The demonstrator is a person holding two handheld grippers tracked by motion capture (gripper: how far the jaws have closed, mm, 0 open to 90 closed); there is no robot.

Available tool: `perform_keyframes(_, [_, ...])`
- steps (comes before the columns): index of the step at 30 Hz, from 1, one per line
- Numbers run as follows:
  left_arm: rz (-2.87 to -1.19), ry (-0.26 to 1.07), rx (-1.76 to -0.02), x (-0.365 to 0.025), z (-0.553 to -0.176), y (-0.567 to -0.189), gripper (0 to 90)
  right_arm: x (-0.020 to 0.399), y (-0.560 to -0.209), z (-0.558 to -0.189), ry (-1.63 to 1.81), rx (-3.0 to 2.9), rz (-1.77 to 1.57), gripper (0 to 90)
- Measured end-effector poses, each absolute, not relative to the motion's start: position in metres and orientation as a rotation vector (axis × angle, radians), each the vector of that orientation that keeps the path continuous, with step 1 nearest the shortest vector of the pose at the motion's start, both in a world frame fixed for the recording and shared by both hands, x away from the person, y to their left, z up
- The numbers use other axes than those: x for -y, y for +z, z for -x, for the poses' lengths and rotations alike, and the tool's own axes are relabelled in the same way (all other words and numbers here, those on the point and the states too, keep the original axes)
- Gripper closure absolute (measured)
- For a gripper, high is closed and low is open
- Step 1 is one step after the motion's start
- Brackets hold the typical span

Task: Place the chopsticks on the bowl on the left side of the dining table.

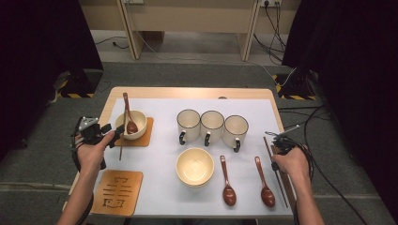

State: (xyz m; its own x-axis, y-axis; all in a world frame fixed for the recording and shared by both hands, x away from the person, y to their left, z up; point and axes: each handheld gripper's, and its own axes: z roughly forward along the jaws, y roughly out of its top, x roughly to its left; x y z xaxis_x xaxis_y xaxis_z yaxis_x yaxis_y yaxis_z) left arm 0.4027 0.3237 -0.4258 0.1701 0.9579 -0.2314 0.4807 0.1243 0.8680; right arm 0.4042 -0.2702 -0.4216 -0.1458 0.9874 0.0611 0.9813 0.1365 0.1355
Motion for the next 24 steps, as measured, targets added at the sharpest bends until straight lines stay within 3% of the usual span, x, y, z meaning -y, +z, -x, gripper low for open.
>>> perform_keyframes(24, [-1.493,0.659,-1.446,-0.319,-0.402,-0.423,39.5,0.273,-0.396,-0.408,0.385,-2.224,-1.937,85.6])
